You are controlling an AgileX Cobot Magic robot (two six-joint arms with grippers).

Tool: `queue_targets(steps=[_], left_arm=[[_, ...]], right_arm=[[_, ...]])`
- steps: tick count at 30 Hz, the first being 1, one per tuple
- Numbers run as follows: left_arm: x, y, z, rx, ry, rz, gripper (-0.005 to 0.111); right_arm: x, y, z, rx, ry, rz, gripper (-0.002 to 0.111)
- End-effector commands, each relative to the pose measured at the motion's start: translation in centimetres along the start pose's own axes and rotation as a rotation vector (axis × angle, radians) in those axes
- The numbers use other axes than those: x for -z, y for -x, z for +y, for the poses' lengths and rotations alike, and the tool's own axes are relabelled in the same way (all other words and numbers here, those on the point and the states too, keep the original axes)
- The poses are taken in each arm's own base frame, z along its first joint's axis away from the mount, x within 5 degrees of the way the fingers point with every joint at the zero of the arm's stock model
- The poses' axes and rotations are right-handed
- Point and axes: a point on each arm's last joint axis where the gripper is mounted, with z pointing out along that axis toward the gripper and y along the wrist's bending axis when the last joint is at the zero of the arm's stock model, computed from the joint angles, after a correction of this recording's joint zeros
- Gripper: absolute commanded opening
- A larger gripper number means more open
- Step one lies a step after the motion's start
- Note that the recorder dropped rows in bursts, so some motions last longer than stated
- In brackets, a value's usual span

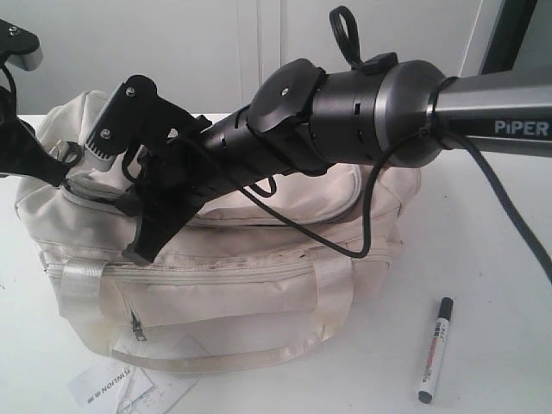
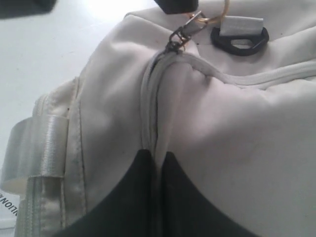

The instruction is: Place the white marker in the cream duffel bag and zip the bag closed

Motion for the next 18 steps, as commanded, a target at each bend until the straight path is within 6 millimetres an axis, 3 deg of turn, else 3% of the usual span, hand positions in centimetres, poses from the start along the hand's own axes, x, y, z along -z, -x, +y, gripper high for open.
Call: queue_targets(steps=[1, 8, 16, 18], left_arm=[[-1.0, 0.1, 0.1, 0.013, 0.001, -0.007, 0.0], [-1.3, -0.2, 1.4, 0.024, 0.056, 0.004, 0.0], [-1.3, 0.2, 1.4, 0.05, 0.05, -0.042, 0.0], [-1.3, 0.2, 1.4, 0.06, 0.049, -0.043, 0.005]], right_arm=[[0.6, 0.4, 0.5, 0.04, 0.044, 0.007, 0.0], [1.0, 0.7, 0.6, 0.042, 0.05, 0.0, 0.0], [1.1, 0.8, 0.4, 0.044, 0.035, -0.005, 0.0], [1.1, 0.8, 0.4, 0.043, 0.026, -0.006, 0.0]])
